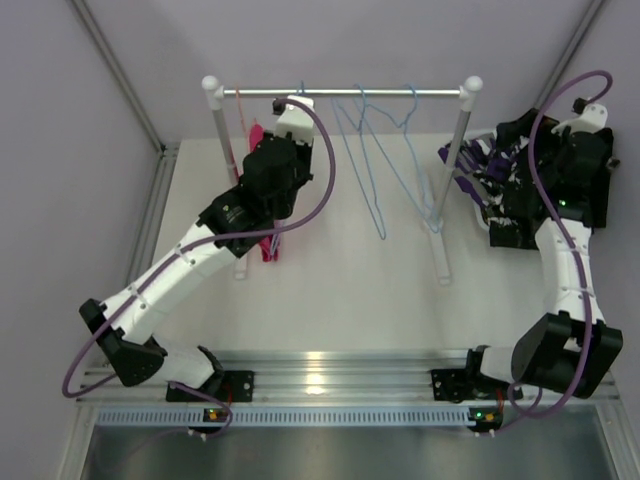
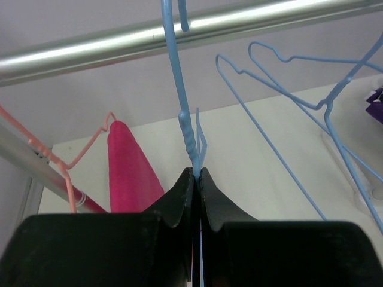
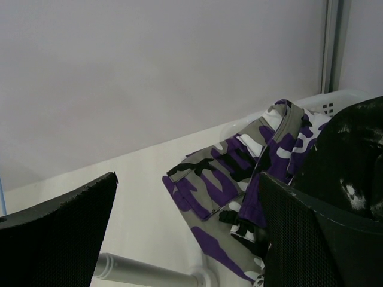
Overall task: Remove the trousers from the hanger
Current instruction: Place the hanger at the clothesline.
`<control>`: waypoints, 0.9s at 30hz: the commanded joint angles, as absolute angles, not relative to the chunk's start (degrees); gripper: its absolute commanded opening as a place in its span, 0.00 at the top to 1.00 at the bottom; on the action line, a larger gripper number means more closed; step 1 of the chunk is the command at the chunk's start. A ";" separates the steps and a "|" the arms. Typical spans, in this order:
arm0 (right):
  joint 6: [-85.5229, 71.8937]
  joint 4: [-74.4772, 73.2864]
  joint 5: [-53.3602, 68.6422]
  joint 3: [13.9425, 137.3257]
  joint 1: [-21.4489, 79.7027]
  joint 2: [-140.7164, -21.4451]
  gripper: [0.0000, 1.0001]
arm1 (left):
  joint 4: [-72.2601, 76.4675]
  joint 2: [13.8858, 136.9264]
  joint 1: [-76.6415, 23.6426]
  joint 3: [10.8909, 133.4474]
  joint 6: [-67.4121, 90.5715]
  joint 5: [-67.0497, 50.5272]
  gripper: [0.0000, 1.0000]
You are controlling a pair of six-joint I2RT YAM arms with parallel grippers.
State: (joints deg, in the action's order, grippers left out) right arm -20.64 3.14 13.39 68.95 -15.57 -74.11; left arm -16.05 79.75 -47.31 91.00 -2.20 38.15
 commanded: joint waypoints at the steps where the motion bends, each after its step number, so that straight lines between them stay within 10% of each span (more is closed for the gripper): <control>1: -19.07 4.74 14.33 68.38 -14.07 -71.54 0.01 | -12.83 82.78 -47.55 95.53 -3.42 37.53 1.00; 27: -18.63 6.77 15.56 64.69 -11.34 -74.18 0.01 | -10.28 88.69 -46.85 92.21 -3.69 42.53 1.00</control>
